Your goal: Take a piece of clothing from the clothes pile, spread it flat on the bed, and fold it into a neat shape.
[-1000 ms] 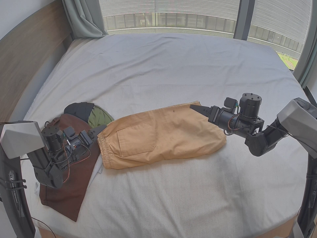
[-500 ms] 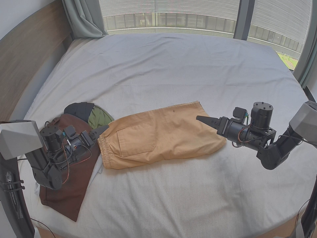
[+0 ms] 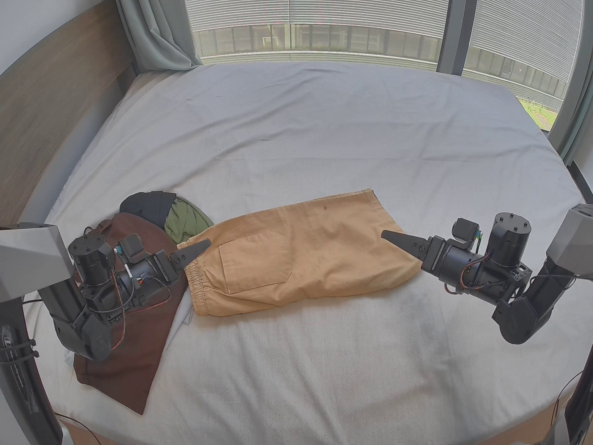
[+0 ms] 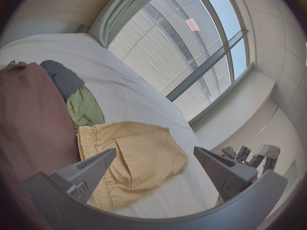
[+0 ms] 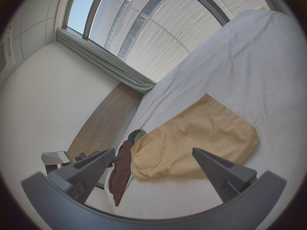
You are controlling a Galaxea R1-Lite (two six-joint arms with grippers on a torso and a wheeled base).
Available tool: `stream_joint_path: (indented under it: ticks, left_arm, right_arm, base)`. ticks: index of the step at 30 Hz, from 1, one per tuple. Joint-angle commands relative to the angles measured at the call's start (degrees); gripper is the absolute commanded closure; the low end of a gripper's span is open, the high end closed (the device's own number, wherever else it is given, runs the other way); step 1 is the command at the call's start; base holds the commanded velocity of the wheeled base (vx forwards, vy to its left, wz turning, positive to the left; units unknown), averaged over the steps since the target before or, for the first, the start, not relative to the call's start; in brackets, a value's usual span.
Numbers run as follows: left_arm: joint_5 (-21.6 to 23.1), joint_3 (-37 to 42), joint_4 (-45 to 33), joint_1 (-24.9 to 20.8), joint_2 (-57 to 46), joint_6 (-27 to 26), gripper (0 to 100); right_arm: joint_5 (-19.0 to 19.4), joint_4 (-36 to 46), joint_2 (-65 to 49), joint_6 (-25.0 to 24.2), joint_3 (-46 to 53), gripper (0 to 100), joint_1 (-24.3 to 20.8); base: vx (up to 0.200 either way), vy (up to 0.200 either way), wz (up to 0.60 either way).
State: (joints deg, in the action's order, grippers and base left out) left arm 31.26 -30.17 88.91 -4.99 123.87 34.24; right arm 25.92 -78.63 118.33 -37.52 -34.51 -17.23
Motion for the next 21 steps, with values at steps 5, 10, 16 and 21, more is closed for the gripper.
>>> stream_joint_path:
  ticks: [5,10,16,21]
  left_arm:
    - [0.12,1.87,0.04,-0.29,-1.00,-4.18,0]
    - [-0.06,2.40,0.04,-0.29,-1.00,-6.29,0]
    - [3.72,5.30,0.04,1.12,-1.09,-21.06,0]
    - [6.98,5.83,0.04,2.09,-0.21,-28.71,0]
  right_arm:
    - [0.01,-0.21,0.49,-0.01,0.67,0,-0.18]
    - [0.01,-0.21,1.02,-0.09,0.67,0,-0.26]
    - [-0.08,-0.47,4.71,-0.09,0.67,0,-0.53]
    - [-0.17,-0.47,5.94,-0.09,0.59,0,-0.53]
  base:
    - [0.000,0.000,0.00]
    - [0.000,0.000,0.00]
    - [0.000,0.000,0.00]
    - [0.000,0.000,0.00]
